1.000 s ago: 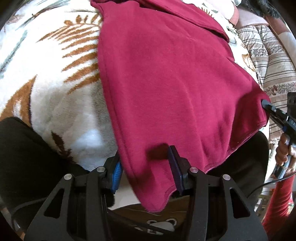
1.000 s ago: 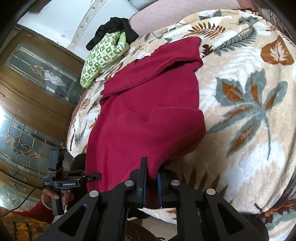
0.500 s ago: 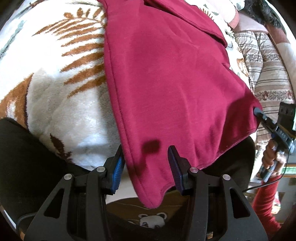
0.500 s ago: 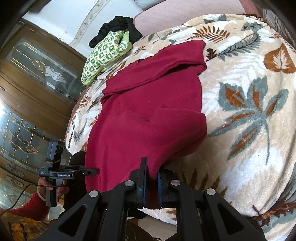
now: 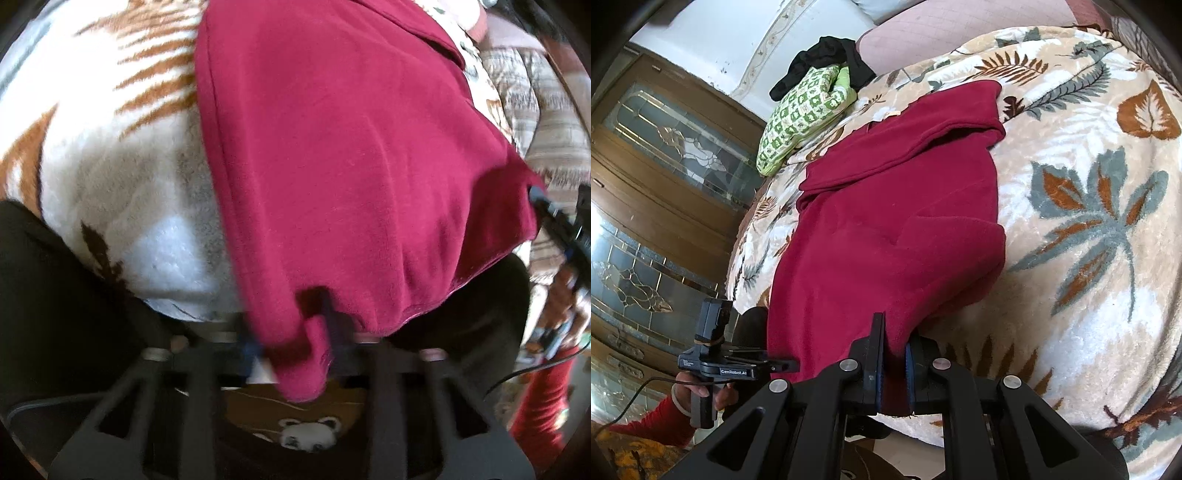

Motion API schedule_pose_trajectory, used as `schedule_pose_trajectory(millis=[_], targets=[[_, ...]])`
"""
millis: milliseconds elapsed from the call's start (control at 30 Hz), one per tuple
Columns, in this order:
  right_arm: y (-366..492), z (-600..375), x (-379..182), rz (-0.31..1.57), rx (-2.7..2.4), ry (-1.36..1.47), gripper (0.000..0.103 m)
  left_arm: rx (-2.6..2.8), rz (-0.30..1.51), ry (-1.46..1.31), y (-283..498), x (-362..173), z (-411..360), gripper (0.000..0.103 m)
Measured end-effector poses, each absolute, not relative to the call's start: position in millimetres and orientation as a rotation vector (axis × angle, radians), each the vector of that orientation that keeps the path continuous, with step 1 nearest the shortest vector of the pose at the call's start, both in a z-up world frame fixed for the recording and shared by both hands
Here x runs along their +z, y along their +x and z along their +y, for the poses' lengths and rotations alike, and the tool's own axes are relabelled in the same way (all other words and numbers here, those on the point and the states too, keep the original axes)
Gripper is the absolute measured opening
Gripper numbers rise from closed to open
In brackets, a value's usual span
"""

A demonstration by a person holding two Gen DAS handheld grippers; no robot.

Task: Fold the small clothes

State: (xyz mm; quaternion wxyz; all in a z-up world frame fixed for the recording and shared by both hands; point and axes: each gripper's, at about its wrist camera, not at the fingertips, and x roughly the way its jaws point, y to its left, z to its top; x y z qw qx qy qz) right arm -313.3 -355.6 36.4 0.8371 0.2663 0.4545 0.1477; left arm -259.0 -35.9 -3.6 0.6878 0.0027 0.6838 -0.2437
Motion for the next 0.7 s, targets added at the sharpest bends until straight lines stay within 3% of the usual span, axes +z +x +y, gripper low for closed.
schedule_pose_trajectory(millis=[200,400,700], targets=[[-304,-355,55,0.902,0.37,0.59,0.008,-0.629,1.445,-0.025,-249,35,-31,0.007],[-271,-366,87,0.797,0.404,0.631,0.008,-0.646,1.327,-0.134,-184,88,-23,0.007],[-175,-391,118,0.689,0.343,0.717,0.008,-0.585,1.224,-0.232,-82,110,-33,0.007]])
